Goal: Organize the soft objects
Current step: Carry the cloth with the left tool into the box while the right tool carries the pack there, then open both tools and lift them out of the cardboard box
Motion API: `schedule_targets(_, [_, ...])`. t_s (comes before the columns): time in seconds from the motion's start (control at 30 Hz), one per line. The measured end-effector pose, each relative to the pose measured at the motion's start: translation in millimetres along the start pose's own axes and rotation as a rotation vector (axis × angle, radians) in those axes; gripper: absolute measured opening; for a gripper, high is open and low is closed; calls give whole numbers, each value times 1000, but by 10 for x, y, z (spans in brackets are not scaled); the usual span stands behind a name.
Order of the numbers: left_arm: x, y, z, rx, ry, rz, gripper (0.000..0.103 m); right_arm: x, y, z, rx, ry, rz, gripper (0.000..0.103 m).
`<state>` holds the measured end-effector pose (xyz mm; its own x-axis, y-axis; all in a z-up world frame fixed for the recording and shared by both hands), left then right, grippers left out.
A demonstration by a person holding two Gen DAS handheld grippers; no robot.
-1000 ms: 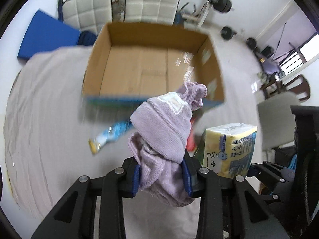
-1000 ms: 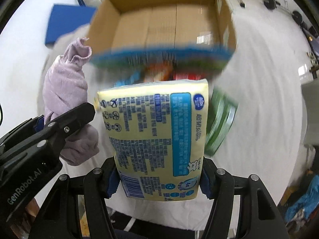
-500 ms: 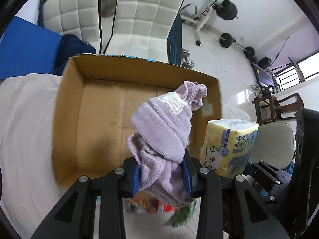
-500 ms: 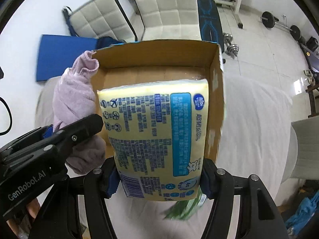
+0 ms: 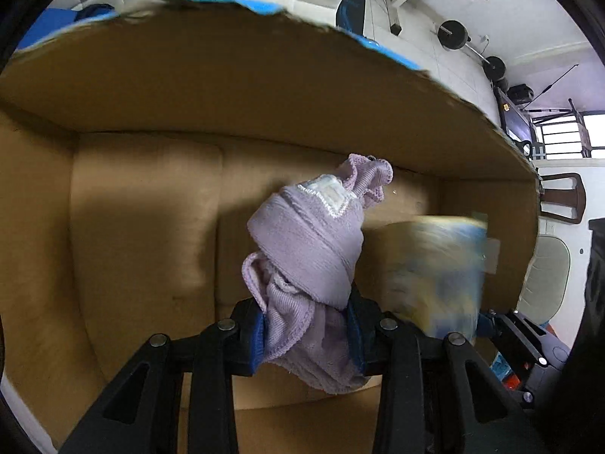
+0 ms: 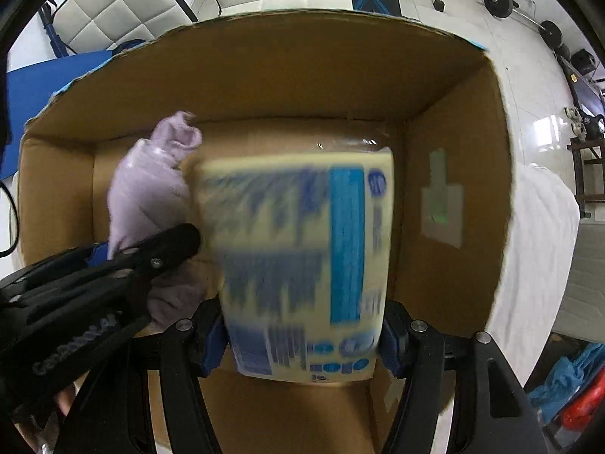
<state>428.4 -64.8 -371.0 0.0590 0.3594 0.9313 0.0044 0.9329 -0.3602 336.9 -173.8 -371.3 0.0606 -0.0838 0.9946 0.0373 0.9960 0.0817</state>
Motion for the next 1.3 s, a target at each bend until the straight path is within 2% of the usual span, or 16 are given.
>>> schedule_targets(0.1, [24, -7, -16, 5, 7, -25, 34, 44, 85, -33, 9, -12, 30, 66])
schedule_targets(0.2, [104, -2, -42, 0, -6, -76, 40, 56, 120, -88, 9, -1, 41, 67])
schedule_targets(0.23, [132, 2, -44, -4, -13, -82, 49, 81, 131, -99, 12, -6, 46, 67])
schedule_targets(0.27, [168, -8, -47, -5, -18, -83, 64, 68, 154, -160, 16, -13, 54, 73])
schedule_targets(0.3, [204, -18, -39, -6, -17, -77, 71, 88, 160, -164, 21, -20, 59, 80])
schedule_targets(0.33, [232, -22, -30, -5, -14, -77, 79, 106, 162, -168, 26, -29, 60, 83])
schedule_targets(0.4, [308, -30, 4, -5, -21, -82, 81, 152, 156, -175, 22, -36, 67, 85])
schedule_targets(0.47, [352, -46, 49, -25, -22, -104, 91, 177, 138, -159, 9, -34, 50, 85])
schedule_targets(0.53, [412, -78, 103, -44, -32, -141, 93, 209, 102, -125, -2, -36, 44, 88])
schedule_targets(0.63, [476, -56, 259, -66, -48, -169, 101, 256, 67, 23, -13, -43, 19, 99])
schedule_targets(0.7, [565, 32, 360, -64, -81, -183, 101, 251, 20, 119, -12, -47, 2, 103])
schedule_targets(0.97, [929, 254, 828, -13, -251, -198, 103, 393, -36, 550, -23, -131, -23, 103])
schedule_targets(1.03, [1027, 288, 950, -5, -268, -198, 103, 457, -26, 664, -22, -152, -26, 103])
schedule_targets(1.13, [1119, 229, 1056, -16, -291, -225, 103, 524, -20, 807, -16, -183, -38, 103])
schedule_targets(1.2, [1228, 185, 1254, -39, -326, -261, 103, 604, -11, 911, -12, -213, -42, 103])
schedule_targets(1.3, [1349, 144, 1366, -45, -373, -274, 103, 749, 17, 1117, -3, -251, -40, 103])
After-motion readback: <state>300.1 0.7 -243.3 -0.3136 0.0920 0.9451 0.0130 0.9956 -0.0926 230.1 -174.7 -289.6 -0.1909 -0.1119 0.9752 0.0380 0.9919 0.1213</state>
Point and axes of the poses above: each gripper's, at about its wrist camera, not at the fingertips, and x roughly against the way its jaws point, y to its left, z to its underside, the point moved 2 cm from there along -x, roughly the way its jaws point, and after that the axes turned 1 degree about -y, right-handed, at the moved point
